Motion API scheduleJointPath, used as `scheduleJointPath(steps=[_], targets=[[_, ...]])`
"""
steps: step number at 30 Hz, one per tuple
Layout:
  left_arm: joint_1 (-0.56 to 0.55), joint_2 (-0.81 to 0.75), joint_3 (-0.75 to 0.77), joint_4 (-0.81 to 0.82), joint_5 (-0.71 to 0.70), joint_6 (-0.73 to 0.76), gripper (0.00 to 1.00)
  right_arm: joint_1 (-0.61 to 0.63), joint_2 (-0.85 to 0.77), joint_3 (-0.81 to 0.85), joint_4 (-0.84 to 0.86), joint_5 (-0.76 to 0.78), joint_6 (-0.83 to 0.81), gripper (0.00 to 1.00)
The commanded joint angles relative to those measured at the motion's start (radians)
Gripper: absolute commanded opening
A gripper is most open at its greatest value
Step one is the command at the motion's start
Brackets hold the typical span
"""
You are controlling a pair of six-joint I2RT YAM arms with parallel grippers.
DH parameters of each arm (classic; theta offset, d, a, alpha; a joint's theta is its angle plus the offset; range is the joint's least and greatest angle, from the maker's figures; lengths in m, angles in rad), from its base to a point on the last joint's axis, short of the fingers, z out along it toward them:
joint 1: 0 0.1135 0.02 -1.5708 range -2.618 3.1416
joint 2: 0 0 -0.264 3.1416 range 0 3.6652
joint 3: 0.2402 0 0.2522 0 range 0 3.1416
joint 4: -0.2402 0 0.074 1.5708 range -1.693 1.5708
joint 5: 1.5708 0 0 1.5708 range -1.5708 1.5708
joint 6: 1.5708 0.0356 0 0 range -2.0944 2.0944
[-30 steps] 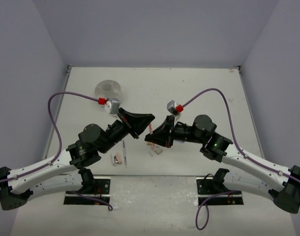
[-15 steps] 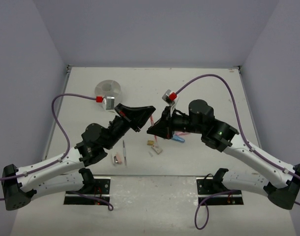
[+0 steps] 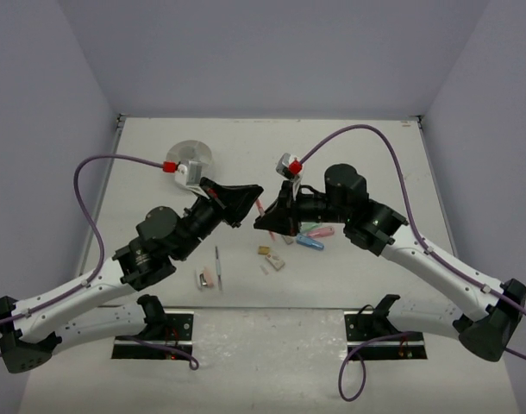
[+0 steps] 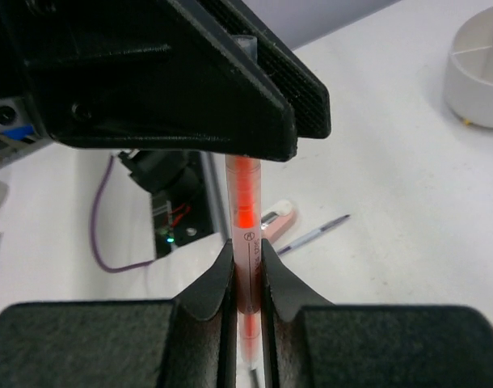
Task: Sort the stationery into containers
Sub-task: Close the pen cap on the pen, then place the pen in the storage box.
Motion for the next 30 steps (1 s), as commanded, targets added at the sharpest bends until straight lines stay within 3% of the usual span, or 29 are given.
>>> scheduleJointPath(steps=[1, 5, 6, 8, 9, 10, 11, 13, 16, 18, 21, 23, 27, 30], targets=[[0.039, 0.081, 0.175, -0.459, 0.193, 0.066, 0.0, -0.063, -0.062, -0.06, 0.251, 0.23, -0.14, 0.0], [0.094, 0.157, 0.238, -0.453, 0.404, 0.053, 0.0, -0.062, -0.096, -0.053, 0.228, 0.232, -0.174, 0.02], [0.098, 0.164, 0.236, -0.444, 0.419, 0.051, 0.0, -0.062, -0.097, -0.054, 0.23, 0.229, -0.173, 0.08], [0.106, 0.175, 0.241, -0.443, 0.381, 0.039, 0.0, -0.063, -0.095, -0.055, 0.223, 0.234, -0.164, 0.44], [0.111, 0.18, 0.254, -0.452, 0.326, 0.036, 0.0, -0.062, -0.094, -0.056, 0.21, 0.236, -0.16, 0.52], [0.111, 0.188, 0.275, -0.476, 0.252, 0.033, 0.0, -0.063, -0.094, -0.059, 0.199, 0.247, -0.153, 0.63], [0.114, 0.205, 0.316, -0.526, 0.11, 0.019, 0.0, -0.062, -0.1, -0.067, 0.185, 0.276, -0.136, 0.82], [0.122, 0.246, 0.382, -0.622, -0.118, -0.031, 0.0, -0.062, -0.126, -0.087, 0.163, 0.331, -0.111, 0.96], [0.159, 0.317, 0.454, -0.745, -0.406, -0.101, 0.0, -0.063, -0.18, -0.147, 0.152, 0.431, -0.058, 0.99], [0.246, 0.361, 0.476, -0.767, -0.532, -0.147, 0.0, -0.062, -0.273, -0.219, 0.141, 0.501, -0.012, 0.99], [0.331, 0.388, 0.479, -0.707, -0.592, -0.155, 0.0, -0.063, -0.382, -0.28, 0.139, 0.525, 0.004, 0.99], [0.404, 0.42, 0.483, -0.568, -0.639, -0.081, 0.0, -0.063, -0.454, -0.321, 0.128, 0.525, 0.002, 0.99], [0.576, 0.519, 0.528, -0.418, -0.788, 0.014, 0.0, -0.063, -0.492, -0.335, 0.093, 0.517, -0.004, 0.99], [0.674, 0.594, 0.548, -0.319, -0.819, -0.006, 0.0, -0.062, -0.506, -0.351, 0.112, 0.507, -0.004, 0.99]])
